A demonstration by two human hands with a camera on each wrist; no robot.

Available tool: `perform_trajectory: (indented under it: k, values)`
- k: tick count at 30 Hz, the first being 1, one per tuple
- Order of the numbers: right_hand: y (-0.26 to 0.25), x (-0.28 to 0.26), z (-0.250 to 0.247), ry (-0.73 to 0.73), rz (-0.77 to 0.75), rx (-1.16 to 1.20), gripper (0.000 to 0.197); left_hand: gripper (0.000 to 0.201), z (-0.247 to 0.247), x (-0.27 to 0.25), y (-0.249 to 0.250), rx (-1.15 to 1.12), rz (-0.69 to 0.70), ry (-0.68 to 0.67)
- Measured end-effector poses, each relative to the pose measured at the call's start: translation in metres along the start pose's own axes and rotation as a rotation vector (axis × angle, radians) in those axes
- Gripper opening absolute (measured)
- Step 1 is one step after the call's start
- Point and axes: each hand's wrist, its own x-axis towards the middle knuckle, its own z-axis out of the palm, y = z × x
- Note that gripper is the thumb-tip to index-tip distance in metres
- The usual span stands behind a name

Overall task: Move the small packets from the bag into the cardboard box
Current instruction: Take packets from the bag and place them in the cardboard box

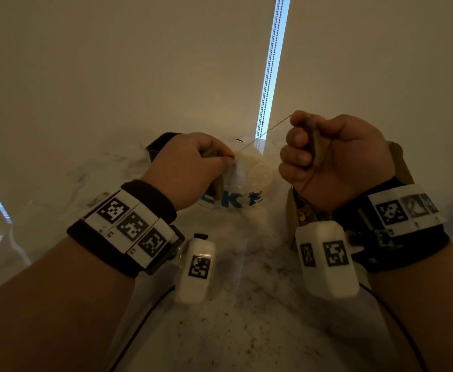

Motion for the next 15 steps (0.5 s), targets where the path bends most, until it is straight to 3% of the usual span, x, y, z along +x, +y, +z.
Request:
perform_trajectory:
  k: [8, 11, 15]
  values:
    - [0.017, 0.013, -0.012, 0.290, -0.011, -0.165, 0.026, 0.007, 0.010, -0.011, 0.013, 0.115, 0.021, -0.278]
    - [0.026, 0.015, -0.014, 0.392, -0.023, -0.308, 0.024, 0.007, 0.012, -0.015, 0.018, 0.114, 0.060, -0.304]
    - [0.030, 0.016, -0.010, 0.357, 0.007, -0.545, 0.023, 0.008, 0.014, -0.016, 0.020, 0.014, 0.086, -0.218]
